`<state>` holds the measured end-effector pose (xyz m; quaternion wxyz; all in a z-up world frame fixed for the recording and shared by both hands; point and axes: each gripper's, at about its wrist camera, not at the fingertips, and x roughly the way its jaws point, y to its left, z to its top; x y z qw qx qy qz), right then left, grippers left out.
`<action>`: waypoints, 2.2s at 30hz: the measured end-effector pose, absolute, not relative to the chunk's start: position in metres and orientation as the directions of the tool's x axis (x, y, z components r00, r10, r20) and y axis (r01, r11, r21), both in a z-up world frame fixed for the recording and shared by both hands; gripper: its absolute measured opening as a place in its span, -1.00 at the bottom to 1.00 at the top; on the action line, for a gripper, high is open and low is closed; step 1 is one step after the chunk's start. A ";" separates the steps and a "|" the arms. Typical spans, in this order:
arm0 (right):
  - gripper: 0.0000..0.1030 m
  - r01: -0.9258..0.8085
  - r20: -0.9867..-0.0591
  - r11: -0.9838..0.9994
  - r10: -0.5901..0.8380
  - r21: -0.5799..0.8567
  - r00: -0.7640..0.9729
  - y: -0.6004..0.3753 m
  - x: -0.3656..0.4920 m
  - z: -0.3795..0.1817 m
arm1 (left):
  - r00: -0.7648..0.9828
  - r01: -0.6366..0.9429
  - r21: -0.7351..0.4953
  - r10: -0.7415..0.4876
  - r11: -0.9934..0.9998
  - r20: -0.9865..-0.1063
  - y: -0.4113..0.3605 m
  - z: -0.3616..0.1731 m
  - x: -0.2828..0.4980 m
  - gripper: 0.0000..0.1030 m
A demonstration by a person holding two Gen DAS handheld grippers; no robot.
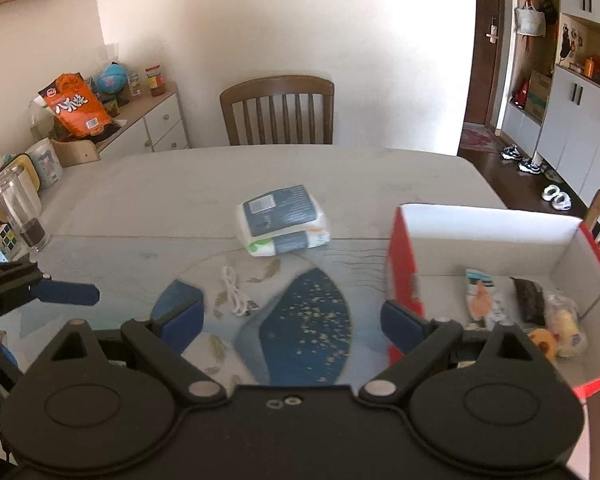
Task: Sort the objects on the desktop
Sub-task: 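Move both tools back from the box toward the table, then grasp the dark snack bag with left tool while right tool approaches white cable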
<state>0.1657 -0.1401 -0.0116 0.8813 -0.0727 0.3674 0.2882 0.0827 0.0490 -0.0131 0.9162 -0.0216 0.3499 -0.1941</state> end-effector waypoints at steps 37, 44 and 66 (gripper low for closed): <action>0.54 -0.594 -0.798 0.804 0.348 -0.017 0.493 -0.031 0.207 -0.120 | 0.615 0.489 -0.092 -0.417 0.868 -0.669 0.101 -0.101 0.077 0.58; 0.41 -0.600 -0.806 0.800 0.340 -0.023 0.484 -0.024 0.217 -0.131 | 0.611 0.498 -0.090 -0.423 0.863 -0.669 0.101 -0.106 0.080 0.38; -0.44 -0.635 -0.782 0.772 0.393 -0.004 0.483 -0.019 0.214 -0.131 | 0.593 0.499 -0.064 -0.394 0.864 -0.702 0.097 -0.118 0.083 -0.22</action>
